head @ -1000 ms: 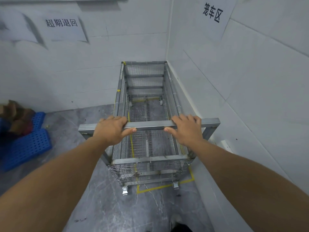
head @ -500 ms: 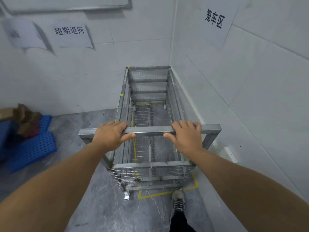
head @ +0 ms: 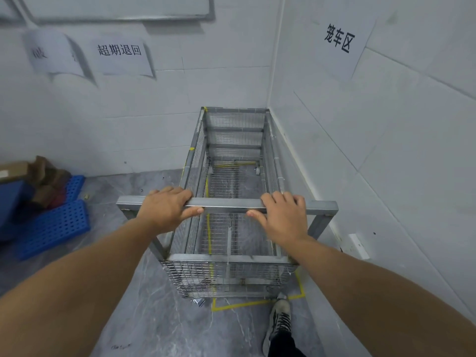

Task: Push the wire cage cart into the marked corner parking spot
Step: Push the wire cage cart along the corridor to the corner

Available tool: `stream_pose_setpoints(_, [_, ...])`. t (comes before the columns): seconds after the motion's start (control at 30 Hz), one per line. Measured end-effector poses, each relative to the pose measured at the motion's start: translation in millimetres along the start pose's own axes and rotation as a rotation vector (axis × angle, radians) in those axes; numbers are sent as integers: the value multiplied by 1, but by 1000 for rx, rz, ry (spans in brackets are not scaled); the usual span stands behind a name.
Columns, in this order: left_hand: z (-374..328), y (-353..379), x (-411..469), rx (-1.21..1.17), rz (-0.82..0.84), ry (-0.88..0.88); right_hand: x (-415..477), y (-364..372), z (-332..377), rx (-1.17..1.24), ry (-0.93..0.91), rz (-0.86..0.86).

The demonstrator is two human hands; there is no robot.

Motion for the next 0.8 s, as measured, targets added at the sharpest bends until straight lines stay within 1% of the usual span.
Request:
stream_pose_setpoints(0.13, [0, -1, 0, 5, -4, -10, 3, 1, 1, -11, 18, 12])
stream_pose_setpoints(0.33, [-1, -1, 4, -28, 32, -6, 7, 2, -2, -24, 52, 66])
stream_pose_setpoints(0.53, [-21, -5, 12, -64, -18, -6, 7, 0, -23, -32, 117, 144])
stream_pose_setpoints(0.63, [-30, -4, 18, -65, 0, -7, 8, -1, -33, -21, 137, 175])
stream_pose_setpoints(0.8, [-20, -3, 14, -55, -37, 4, 5, 1, -23, -14, 133, 137])
Point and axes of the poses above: each hand's wrist, its own x-axis towards the middle knuckle, its own y-axis out of the palm, z = x × y, the point moved 6 cm from there along x, towards the middle knuckle, and after that the axes turned 6 degrees about x, right-handed, at the moved point
